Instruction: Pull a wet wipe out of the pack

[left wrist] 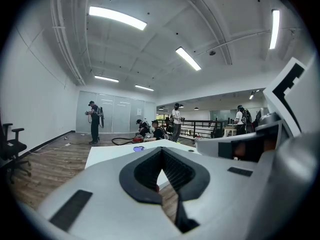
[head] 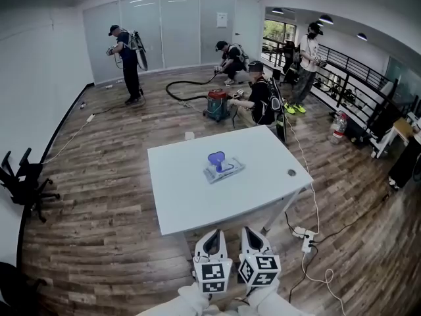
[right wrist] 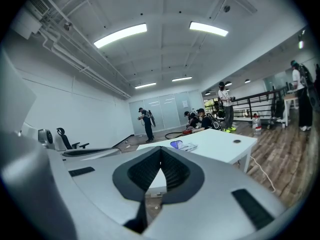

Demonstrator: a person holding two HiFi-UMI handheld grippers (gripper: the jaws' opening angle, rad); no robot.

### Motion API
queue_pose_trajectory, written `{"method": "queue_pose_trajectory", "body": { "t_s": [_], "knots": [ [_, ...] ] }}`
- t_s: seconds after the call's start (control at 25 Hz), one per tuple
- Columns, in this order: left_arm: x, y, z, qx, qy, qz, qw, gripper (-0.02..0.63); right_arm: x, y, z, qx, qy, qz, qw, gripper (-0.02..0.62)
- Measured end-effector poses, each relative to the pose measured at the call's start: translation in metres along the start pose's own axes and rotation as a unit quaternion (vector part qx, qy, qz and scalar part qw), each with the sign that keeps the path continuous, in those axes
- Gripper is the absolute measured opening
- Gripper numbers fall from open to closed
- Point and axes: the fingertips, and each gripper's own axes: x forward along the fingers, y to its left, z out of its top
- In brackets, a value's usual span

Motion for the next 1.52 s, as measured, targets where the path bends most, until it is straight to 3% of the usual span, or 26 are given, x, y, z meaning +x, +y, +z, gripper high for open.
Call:
{"method": "queue_pose_trajectory", "body": {
  "t_s": [0.84,1.52],
  "knots": [
    [0.043,-0.009,-0.001,0.012,0.003,-0.005,0.9999,0.000,0.032,-0.036,0.012,0.004,-0.006,-0.002,1.000,0.009],
    [0.145,-0.004,-0.007,0.007,0.023,0.017,0.9996,0.000,0.119,-0.092,0.024,0.015,0.016,0.015,1.000,0.009]
  ]
}}
